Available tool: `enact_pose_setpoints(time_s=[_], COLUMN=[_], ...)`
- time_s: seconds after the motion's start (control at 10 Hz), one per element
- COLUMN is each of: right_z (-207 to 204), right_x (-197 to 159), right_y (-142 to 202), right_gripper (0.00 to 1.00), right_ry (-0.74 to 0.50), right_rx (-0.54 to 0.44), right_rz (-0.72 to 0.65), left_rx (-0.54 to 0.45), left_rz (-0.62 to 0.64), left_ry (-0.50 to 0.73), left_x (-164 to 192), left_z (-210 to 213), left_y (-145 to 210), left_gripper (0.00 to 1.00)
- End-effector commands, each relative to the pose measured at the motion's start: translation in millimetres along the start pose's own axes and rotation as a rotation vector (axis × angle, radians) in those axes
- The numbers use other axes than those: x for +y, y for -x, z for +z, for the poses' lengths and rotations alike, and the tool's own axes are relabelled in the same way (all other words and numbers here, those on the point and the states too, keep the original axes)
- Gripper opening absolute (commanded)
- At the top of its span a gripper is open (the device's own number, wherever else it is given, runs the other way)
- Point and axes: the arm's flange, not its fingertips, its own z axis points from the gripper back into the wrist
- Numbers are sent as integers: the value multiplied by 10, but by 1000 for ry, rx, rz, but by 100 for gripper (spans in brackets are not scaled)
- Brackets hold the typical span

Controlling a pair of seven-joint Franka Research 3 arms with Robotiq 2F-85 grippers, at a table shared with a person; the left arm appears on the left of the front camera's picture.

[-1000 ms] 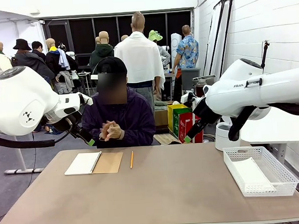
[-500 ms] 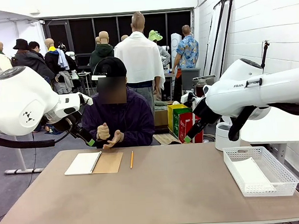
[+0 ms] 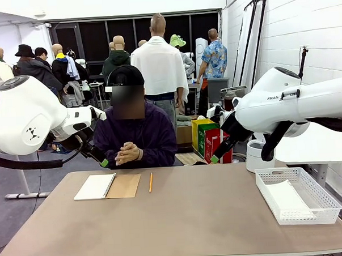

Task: Sort the paper based on its condition.
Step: If a person hands you a paper, place it in the Organizing basket , and if it's crumpled, put it in the Trash can.

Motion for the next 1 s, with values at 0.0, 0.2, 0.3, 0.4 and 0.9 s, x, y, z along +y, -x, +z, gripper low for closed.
enact_pose_setpoints(time_s=[0.0, 0.2, 0.3, 0.4, 0.9], right_z=[9, 9, 9, 9, 9], right_x=[-12, -12, -12, -12, -12], right_y=[-4, -4, -4, -4, -4], right_gripper=[100, 100, 100, 100, 100], right_ry=[-7, -7, -7, -7, -7], right_rx=[-11, -11, -11, -11, -11], right_rz=[-11, -11, -11, -11, -11], left_rx=[3, 3, 3, 3, 3], left_rz=[3, 3, 3, 3, 3], left_ry=[3, 3, 3, 3, 3], left_x=[13, 13, 13, 13, 13], left_z=[0, 0, 0, 0, 0], left_y=[8, 8, 8, 8, 8], left_gripper=[100, 100, 100, 100, 100])
